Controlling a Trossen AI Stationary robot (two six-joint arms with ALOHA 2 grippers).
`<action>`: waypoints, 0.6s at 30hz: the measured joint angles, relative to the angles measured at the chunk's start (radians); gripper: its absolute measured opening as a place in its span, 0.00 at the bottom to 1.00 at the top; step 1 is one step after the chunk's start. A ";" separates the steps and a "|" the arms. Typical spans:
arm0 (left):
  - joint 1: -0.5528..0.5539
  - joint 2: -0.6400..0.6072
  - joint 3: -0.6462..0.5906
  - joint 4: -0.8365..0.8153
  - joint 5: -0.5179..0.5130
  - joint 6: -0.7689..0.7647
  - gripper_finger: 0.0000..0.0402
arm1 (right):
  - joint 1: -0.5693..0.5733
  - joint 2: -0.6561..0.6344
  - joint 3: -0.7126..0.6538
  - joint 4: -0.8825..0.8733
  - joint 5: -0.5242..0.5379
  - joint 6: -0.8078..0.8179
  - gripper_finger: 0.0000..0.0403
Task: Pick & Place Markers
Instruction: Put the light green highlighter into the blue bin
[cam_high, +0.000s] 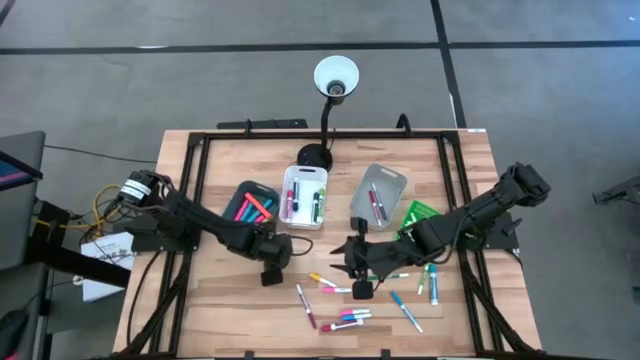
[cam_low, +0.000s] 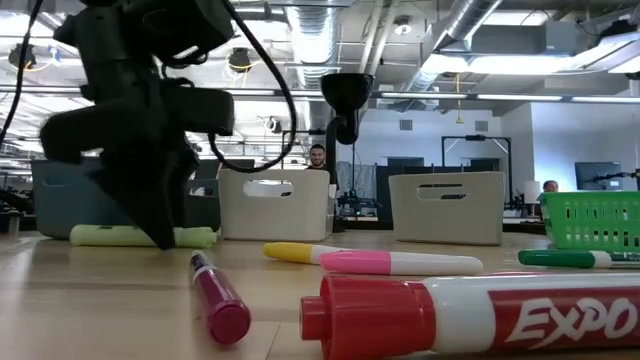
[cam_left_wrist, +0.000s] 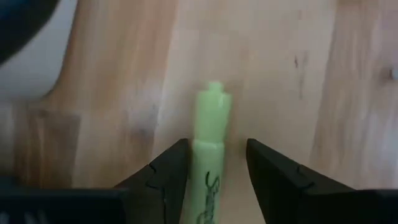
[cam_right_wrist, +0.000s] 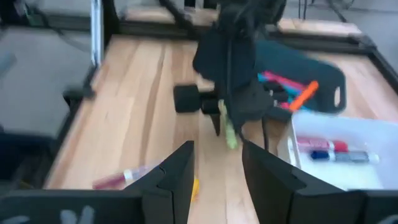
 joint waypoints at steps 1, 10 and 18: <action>0.007 0.003 0.001 0.004 0.009 0.000 0.40 | 0.005 0.000 -0.002 -0.015 0.000 -0.012 0.31; 0.006 0.001 -0.003 0.017 0.014 -0.007 0.16 | -0.009 0.005 -0.001 -0.004 0.002 -0.069 0.31; 0.006 -0.117 -0.003 0.026 -0.038 -0.077 0.15 | -0.042 0.005 -0.001 0.010 0.002 -0.069 0.31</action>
